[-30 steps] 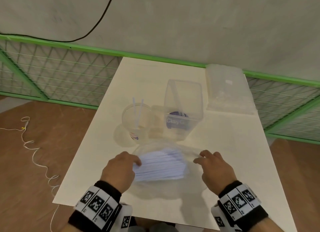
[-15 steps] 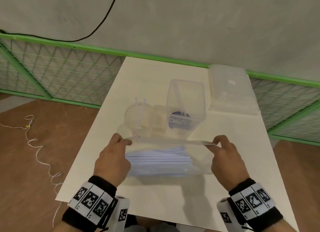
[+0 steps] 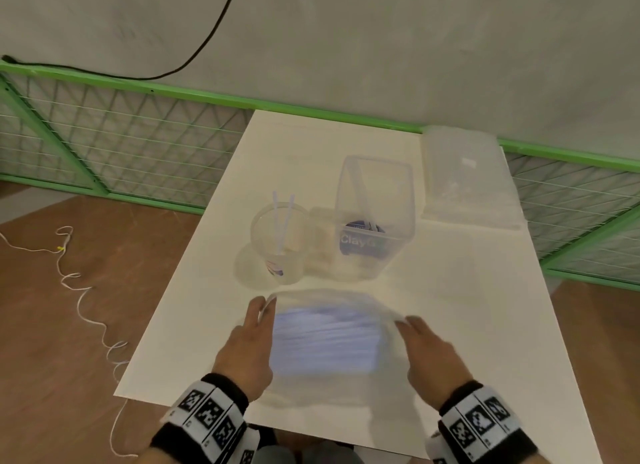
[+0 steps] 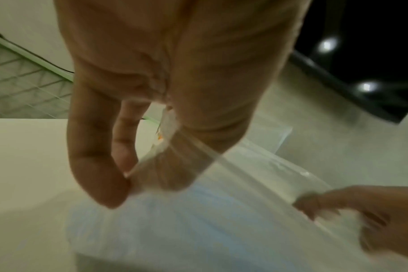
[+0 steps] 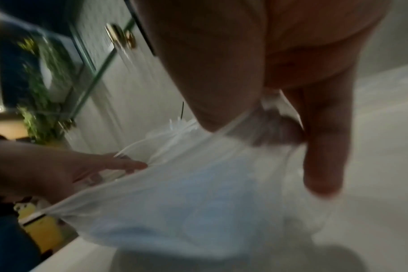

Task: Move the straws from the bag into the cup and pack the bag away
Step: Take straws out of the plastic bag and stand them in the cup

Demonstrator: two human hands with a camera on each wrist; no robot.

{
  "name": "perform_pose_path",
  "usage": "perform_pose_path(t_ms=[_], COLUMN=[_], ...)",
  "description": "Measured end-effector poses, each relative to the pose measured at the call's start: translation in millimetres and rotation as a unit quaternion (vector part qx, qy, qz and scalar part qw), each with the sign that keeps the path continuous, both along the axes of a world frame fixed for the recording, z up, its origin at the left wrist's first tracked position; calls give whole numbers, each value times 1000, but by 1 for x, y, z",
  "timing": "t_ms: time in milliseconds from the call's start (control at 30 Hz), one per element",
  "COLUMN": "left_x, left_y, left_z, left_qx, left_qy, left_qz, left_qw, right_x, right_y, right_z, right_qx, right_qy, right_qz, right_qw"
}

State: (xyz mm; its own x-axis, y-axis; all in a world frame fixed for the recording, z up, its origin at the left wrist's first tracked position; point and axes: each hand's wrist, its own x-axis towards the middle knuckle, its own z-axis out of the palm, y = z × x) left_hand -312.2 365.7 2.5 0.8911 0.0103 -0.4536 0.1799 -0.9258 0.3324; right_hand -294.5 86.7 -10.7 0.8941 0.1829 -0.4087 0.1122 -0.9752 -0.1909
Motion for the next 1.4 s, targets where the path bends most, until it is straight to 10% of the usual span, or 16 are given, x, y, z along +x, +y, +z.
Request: perform_pose_path(t_ms=[67, 267, 467, 1400], left_x=[5, 3, 7, 15], left_y=[-4, -3, -7, -1], left_z=[2, 14, -19, -32], left_qx=[-10, -43, 17, -37], left_qy=[2, -102, 4, 59], left_qz=[-6, -1, -26, -34], left_qw=[1000, 994, 1000, 997], right_x=[1, 16, 10, 26], right_y=[4, -2, 2, -1], right_z=[4, 47, 10, -16], right_qx=[18, 122, 93, 52], right_qy=[79, -141, 48, 142], right_qz=[-8, -79, -57, -24], right_qw=[997, 979, 993, 988])
